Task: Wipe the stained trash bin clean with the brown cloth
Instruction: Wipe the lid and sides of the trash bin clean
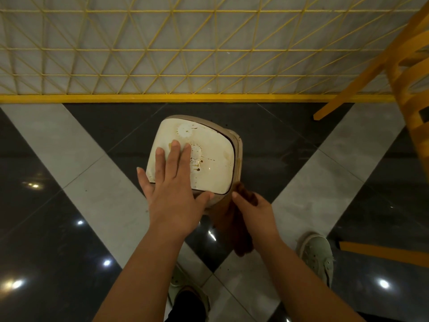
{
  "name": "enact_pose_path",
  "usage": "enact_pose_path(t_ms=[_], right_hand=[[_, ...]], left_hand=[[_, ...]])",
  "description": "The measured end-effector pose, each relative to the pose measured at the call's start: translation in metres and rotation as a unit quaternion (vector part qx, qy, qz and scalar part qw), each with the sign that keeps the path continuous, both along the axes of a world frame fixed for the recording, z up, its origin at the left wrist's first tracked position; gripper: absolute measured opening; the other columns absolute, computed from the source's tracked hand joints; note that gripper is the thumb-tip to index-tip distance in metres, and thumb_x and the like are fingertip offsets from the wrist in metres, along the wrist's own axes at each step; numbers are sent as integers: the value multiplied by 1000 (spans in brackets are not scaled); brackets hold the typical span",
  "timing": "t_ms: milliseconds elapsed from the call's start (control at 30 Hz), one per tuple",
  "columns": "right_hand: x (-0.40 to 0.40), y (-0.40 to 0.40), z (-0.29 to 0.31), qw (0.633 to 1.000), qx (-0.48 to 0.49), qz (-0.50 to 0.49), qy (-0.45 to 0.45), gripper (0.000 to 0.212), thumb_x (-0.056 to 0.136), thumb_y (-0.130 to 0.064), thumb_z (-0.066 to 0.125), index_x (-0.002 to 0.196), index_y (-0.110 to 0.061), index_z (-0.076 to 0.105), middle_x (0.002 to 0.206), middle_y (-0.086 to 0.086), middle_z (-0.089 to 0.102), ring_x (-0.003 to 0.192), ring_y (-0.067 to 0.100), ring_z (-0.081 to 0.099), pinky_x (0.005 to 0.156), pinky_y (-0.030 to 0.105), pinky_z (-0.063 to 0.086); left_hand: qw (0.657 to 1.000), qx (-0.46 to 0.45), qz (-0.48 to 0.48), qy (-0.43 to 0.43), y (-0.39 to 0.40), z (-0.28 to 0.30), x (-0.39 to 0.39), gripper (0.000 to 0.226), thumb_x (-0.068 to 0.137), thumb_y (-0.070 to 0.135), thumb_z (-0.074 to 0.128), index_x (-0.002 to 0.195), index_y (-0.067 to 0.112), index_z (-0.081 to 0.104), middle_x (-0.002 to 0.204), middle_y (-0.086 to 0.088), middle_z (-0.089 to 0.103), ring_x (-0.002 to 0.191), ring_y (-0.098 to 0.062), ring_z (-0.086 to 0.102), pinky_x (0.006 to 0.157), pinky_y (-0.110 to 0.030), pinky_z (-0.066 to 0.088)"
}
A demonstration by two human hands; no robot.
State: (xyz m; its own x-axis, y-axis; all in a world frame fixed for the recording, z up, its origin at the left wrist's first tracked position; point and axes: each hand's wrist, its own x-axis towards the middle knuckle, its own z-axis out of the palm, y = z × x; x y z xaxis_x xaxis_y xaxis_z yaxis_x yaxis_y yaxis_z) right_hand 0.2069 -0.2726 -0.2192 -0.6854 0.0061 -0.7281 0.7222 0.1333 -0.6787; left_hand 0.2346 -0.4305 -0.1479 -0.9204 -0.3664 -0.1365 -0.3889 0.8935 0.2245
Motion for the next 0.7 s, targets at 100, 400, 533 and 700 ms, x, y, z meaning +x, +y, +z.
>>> enact_pose_path(t_ms=[100,400,533,700], right_hand=[[-36,-8,2,998,36,3,47,12,82,-39,70,83,-29,64,82,-4,68,80,15,65,68,31,51],[-47,-14,1,999,17,-8,36,11,85,-42,65,82,-33,57,89,-6,64,86,13,60,74,31,46],[-10,0,5,1000,-18,18,-9,9,84,-37,69,87,-33,62,89,-5,68,83,15,64,59,25,47],[-61,-13,5,990,95,67,79,16,88,-43,61,88,-27,57,87,-2,62,80,13,59,67,30,46]], left_hand=[[1000,2,-1,2,0,0,1,107,76,54,65,148,34,-12,157,12,-17,143,-17,-23,107,-52,-20],[1000,6,6,4,0,-1,-1,107,76,54,66,147,35,-11,157,12,-17,142,-17,-25,108,-53,-18],[1000,6,4,0,1,0,-1,106,77,54,65,148,34,-11,157,11,-18,142,-18,-25,108,-53,-19],[1000,9,5,-1,2,0,0,106,78,51,65,147,35,-13,157,12,-19,142,-17,-26,107,-52,-20]])
